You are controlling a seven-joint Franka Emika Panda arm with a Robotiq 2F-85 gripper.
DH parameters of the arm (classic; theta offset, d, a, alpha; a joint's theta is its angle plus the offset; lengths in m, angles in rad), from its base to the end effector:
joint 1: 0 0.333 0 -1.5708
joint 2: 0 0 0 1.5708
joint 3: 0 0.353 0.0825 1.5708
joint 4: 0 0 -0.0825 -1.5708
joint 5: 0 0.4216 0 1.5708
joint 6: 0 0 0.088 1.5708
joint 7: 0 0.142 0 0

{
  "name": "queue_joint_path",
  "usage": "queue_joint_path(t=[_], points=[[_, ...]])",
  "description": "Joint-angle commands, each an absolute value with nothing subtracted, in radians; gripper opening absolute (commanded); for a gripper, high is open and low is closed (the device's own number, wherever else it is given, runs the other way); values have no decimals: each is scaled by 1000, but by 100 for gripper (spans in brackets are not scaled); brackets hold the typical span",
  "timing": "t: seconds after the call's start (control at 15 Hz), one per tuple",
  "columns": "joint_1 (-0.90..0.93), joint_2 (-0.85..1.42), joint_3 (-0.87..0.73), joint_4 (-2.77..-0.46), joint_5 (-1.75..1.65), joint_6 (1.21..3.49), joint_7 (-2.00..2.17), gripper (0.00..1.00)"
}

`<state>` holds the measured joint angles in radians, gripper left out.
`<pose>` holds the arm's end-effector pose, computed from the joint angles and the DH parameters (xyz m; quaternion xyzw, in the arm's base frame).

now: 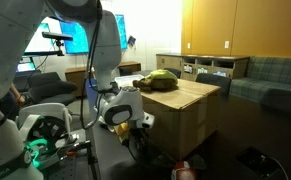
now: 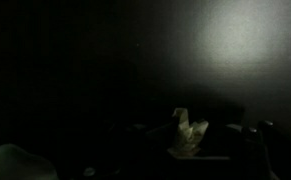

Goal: Take all the object from the box and put them on the table and put the objects from the table to the top of the box

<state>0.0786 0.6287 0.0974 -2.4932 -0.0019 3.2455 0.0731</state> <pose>0.4620 0.0916 0.0216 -0.9968 -0.0412 -0.0592 0.0356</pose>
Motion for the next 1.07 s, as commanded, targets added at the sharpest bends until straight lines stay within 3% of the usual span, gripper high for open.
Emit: queue_joint_path(t=[0.0,0.53,1.0], points=[[129,632,54,-2477,2,3185,54,12],[301,507,-73,-2581,-6,3103,85,11],[538,243,-257,-2771,-95,2952,181,11]])
